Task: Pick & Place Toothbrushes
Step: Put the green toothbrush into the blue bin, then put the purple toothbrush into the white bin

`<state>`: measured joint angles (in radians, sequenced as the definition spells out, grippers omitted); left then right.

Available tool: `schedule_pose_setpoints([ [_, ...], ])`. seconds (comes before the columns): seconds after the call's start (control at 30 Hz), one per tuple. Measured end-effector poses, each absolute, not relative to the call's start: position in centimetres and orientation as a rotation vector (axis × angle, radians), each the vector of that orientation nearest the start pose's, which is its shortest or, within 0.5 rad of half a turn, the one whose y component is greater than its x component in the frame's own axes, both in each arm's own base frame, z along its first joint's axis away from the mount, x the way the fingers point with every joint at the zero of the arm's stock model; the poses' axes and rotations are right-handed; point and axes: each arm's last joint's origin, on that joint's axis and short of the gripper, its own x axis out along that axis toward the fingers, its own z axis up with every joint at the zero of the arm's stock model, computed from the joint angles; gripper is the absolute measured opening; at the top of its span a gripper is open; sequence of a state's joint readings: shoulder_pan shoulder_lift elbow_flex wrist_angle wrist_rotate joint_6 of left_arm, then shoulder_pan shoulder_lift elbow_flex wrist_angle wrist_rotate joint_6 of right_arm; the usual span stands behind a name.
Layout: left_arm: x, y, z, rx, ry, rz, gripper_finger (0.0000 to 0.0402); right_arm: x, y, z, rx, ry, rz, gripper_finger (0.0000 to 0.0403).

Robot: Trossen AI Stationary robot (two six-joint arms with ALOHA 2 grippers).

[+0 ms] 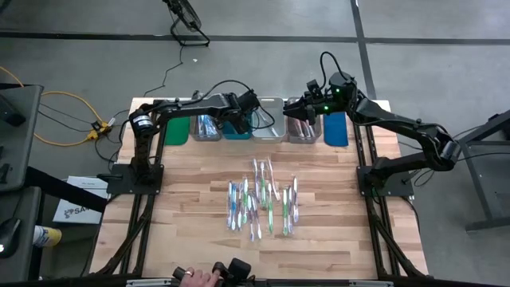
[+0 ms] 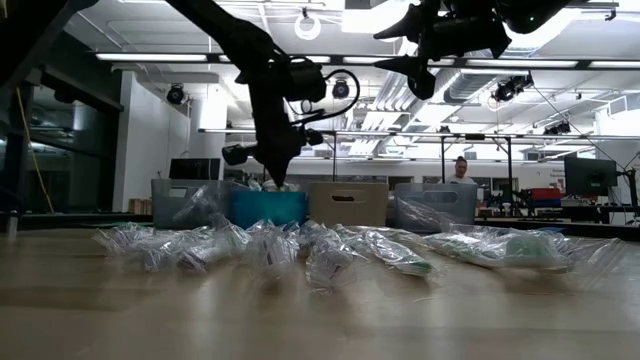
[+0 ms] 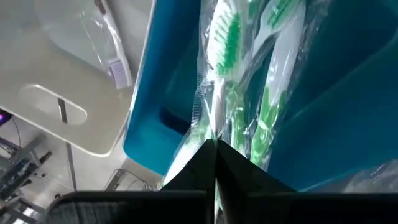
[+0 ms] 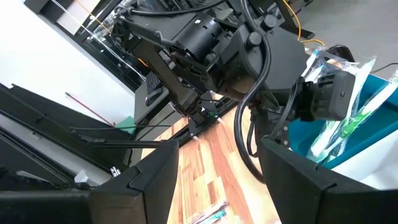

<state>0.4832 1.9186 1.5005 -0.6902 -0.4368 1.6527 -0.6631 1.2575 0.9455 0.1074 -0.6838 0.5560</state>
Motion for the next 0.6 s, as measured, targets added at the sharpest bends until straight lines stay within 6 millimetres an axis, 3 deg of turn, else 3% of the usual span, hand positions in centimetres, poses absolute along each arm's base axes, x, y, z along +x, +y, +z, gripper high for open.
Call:
schedule_pose_setpoints([
  [0.17, 34.8, 19.7, 22.3, 1.326, 1.520, -0.322, 0.0035, 23.1, -15.7, 31.8, 0.682, 0.163, -0.021, 0.0215],
  [0.37, 34.8, 19.6, 22.2, 1.303, 1.513, -0.326, 0.0109, 23.1, -15.6, 31.8, 0.684, 0.168, -0.002, 0.0215],
  [0.5, 34.6, 19.5, 22.6, 1.244, 1.517, -0.253, 0.0149, 23.1, -15.6, 31.7, 0.693, 0.181, 0.002, 0.0215],
  [0.6, 34.3, 19.3, 23.7, 1.193, 1.481, -0.180, 0.0155, 23.0, -15.6, 31.4, 0.705, 0.203, -0.004, 0.0215],
])
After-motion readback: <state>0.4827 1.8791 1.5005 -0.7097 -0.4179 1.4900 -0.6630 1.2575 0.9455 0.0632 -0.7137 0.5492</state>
